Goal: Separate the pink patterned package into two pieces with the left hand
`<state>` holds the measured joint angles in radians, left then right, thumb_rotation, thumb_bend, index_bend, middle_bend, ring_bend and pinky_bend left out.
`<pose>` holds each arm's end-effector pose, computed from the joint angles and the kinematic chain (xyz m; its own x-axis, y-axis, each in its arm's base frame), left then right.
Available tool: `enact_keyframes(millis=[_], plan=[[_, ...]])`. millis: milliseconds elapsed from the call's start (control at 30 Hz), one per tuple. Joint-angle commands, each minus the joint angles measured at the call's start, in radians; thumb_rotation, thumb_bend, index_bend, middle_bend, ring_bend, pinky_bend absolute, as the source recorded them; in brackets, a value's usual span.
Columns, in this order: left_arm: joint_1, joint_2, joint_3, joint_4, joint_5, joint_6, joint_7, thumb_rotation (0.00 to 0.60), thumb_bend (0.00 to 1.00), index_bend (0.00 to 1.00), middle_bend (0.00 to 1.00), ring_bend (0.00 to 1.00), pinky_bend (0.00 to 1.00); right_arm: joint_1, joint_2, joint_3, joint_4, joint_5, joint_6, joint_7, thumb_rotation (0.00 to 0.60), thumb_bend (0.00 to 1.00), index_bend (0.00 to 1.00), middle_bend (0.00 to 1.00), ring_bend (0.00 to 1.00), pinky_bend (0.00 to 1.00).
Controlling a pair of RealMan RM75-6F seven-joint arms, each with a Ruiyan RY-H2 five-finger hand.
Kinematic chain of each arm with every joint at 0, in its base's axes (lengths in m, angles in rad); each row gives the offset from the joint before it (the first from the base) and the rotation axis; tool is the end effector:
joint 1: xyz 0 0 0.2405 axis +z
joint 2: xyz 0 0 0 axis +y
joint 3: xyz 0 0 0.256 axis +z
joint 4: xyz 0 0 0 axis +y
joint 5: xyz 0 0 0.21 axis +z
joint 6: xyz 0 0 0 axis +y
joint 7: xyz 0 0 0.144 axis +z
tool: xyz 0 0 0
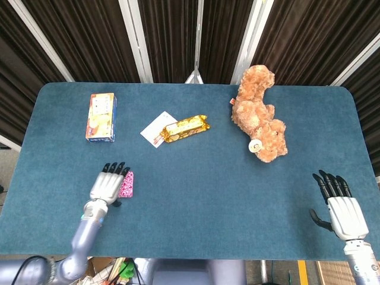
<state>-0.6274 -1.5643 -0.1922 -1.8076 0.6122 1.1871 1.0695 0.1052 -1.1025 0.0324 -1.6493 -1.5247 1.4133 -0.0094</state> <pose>-0.1686 0.2819 -0.0199 0.6148 0.4278 0.6626 0.7722 -0.1555 -0.6161 -0.3033 -0.1824 0.1476 0.3904 -0.0846 0.9168 -0.9205 -0.0546 0.3869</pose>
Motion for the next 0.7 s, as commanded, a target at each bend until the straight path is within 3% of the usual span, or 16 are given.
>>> enact_keyframes(millis=[33, 567, 700], plan=[[-0.023, -0.024, -0.005, 0.021, -0.023, 0.011, 0.003, 0.600, 0.18, 0.12, 0.00, 0.00, 0.02, 0.000, 0.000, 0.000, 0.001, -0.002, 0.002, 0.003, 0.600, 0.36, 0.00, 0.00, 0.00, 0.05], [-0.075, -0.057, 0.020, 0.079, -0.077, 0.035, -0.028, 0.600, 0.21, 0.16, 0.00, 0.00, 0.02, -0.001, 0.004, -0.002, -0.007, 0.000, 0.002, 0.014, 0.600, 0.36, 0.00, 0.00, 0.00, 0.05], [-0.085, -0.067, 0.020, 0.103, -0.092, 0.020, -0.048, 0.600, 0.28, 0.23, 0.00, 0.00, 0.02, 0.000, 0.002, -0.001, -0.006, 0.003, 0.001, 0.016, 0.600, 0.36, 0.00, 0.00, 0.00, 0.05]])
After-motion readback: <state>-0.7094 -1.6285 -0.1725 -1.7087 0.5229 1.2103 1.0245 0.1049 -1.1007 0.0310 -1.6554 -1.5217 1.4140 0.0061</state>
